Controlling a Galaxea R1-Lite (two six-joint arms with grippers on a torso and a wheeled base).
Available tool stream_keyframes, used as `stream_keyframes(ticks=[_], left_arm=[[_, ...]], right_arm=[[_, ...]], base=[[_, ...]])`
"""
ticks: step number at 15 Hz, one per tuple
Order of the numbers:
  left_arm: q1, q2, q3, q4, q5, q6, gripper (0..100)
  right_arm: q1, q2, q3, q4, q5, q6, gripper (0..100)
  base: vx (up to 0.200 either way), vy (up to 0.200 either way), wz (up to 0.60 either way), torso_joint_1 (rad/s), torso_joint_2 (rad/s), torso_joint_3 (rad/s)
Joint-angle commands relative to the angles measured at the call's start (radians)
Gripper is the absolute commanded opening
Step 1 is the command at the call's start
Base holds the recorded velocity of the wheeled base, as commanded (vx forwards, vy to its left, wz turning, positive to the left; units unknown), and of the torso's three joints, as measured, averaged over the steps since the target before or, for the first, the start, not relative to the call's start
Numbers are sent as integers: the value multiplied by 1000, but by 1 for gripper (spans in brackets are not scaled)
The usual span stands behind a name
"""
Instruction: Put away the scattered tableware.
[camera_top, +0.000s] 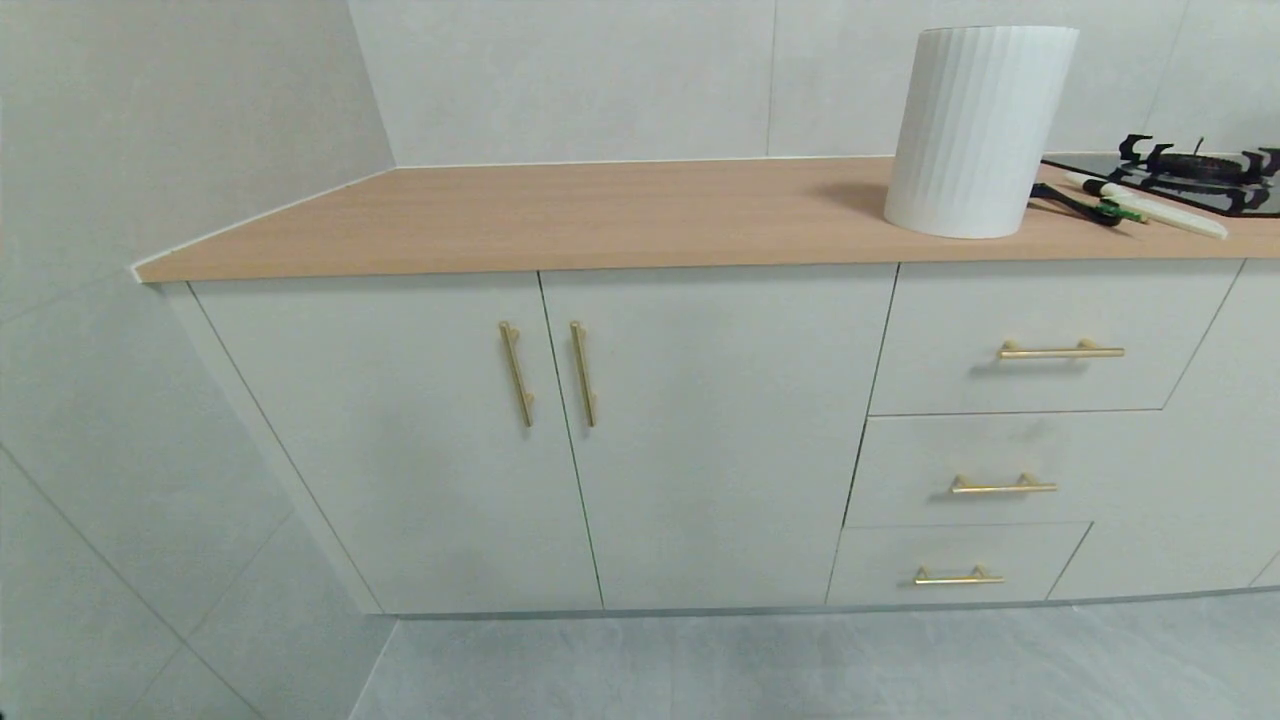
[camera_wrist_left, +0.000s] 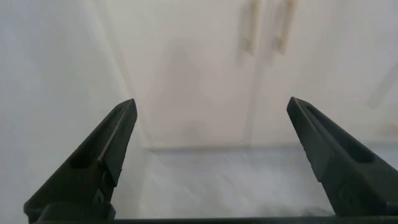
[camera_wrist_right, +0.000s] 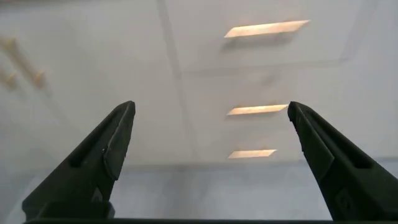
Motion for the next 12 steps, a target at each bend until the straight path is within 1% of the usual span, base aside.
stream_keyframes(ticks=[1,2,3,4,5,6,7,8,9,10,11,12], left_arm=[[93,-171,17,6,1,45,100],[125,-171,31,0,1,40,100],[171,-187,39,-6,-6,37,100],[197,-223,53,-3,-19,51,100],[214,-260,68,1,-35,79,100],[220,-268,105,-6,-46,93,100],[220,-268,116,-9,-46,91,100],[220,-268,168,-20,-51,74,100],[220,-268,226,-48,-51,74,100],[220,-268,275,-80,-52,77,100],[220,-268,358,-152,-71,82,100],[220,-268,361,-150,-91,79,100]], right_arm=[[-204,-342,48,32,40,-127,100],[-231,-408,56,58,57,-147,100],[-246,-482,65,101,89,-162,100],[-254,-545,70,149,109,-173,100],[-269,-588,71,192,115,-176,100],[-278,-598,82,212,108,-174,100],[-278,-598,85,207,106,-173,100],[-278,-598,137,205,117,-168,100],[-278,-598,212,204,149,-168,100],[-278,-598,222,239,186,-160,100],[-278,-598,222,320,233,-108,100],[-278,-598,222,340,249,-93,100]], base=[[0,0,0,0,0,0],[0,0,0,0,0,0],[0,0,0,0,0,0],[0,0,0,0,0,0],[0,0,0,0,0,0],[0,0,0,0,0,0],[0,0,0,0,0,0],[0,0,0,0,0,0],[0,0,0,0,0,0],[0,0,0,0,0,0],[0,0,0,0,0,0],[0,0,0,0,0,0]])
